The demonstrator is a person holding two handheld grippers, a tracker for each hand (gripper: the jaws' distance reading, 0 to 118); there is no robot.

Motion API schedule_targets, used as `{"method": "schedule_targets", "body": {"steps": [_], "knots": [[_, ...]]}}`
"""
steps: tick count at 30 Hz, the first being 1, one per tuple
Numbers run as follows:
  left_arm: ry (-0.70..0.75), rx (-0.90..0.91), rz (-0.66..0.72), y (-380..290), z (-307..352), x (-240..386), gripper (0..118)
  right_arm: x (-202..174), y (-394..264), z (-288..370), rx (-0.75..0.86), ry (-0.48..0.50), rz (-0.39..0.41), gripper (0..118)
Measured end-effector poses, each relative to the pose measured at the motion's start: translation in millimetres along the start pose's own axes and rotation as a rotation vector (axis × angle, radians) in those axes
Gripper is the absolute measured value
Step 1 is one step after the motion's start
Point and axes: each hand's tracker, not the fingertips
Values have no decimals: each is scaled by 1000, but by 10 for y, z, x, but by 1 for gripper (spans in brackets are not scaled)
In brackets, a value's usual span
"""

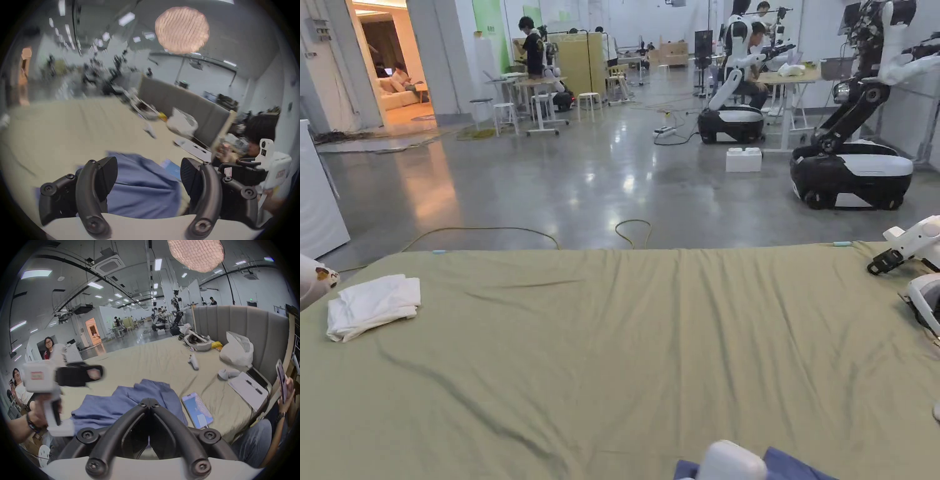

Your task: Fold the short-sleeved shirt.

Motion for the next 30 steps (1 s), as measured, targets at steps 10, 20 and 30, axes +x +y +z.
{"method": "schedule_targets", "body": {"steps": [10,20,30], "knots": [[565,215,-46,-174,1923,28,5,-212,258,35,120,30,91,0],[657,69,119,-449,2102,-414,0,-226,133,-20,76,12,95,0],[579,-88,241,-686,1371,-1041,66,-208,59,-242,5,8,108,0]]}}
